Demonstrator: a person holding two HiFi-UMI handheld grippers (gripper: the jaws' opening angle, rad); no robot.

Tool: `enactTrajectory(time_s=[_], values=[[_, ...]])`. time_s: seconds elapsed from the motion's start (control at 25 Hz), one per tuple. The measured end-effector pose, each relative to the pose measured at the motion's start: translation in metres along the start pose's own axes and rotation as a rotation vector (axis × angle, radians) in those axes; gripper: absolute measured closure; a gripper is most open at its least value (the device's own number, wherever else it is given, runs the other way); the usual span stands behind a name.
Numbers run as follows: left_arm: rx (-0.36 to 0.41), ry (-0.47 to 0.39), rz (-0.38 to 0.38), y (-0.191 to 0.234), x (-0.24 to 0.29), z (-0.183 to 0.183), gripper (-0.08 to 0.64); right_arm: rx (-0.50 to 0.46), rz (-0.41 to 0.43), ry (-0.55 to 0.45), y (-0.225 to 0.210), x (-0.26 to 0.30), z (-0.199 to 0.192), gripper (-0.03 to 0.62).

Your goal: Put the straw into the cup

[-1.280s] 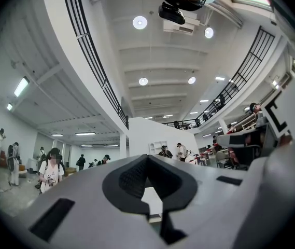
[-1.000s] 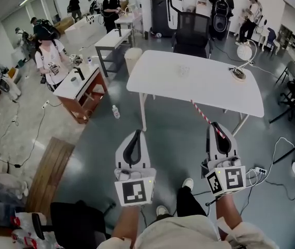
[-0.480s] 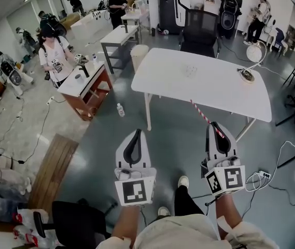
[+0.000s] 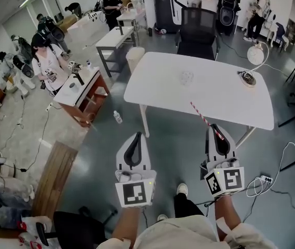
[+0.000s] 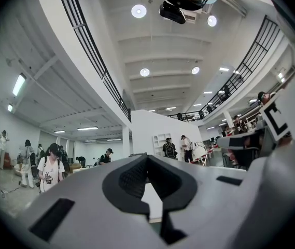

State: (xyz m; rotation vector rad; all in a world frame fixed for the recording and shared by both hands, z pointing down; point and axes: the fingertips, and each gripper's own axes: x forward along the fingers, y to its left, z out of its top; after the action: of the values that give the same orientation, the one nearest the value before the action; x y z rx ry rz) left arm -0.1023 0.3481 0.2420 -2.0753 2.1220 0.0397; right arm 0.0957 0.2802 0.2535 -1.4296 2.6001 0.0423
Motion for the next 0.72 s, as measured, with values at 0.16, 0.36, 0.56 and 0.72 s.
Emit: enactTrajectory(time_s=[0.16,0.36,0.56,0.72], values=[[0.010,0.009,-0.010,-0.017,0.041,-0.002,0.557,0.018,-0.012,0.001,-0.037,0.026,-0.004,0.569],[0.024,0.021,-0.022,-0.041,0.098,-0.004,0.558,0.034,-0.018,0.007,-0.085,0.060,-0.008,0.569],[0.028,0.036,-0.028,-0.062,0.157,-0.010,0.558,0.037,-0.015,0.008,-0.132,0.098,-0.012,0.569],[0.039,0.046,-0.034,-0.080,0.196,-0.016,0.557,0.048,-0.010,0.010,-0.167,0.125,-0.018,0.569]])
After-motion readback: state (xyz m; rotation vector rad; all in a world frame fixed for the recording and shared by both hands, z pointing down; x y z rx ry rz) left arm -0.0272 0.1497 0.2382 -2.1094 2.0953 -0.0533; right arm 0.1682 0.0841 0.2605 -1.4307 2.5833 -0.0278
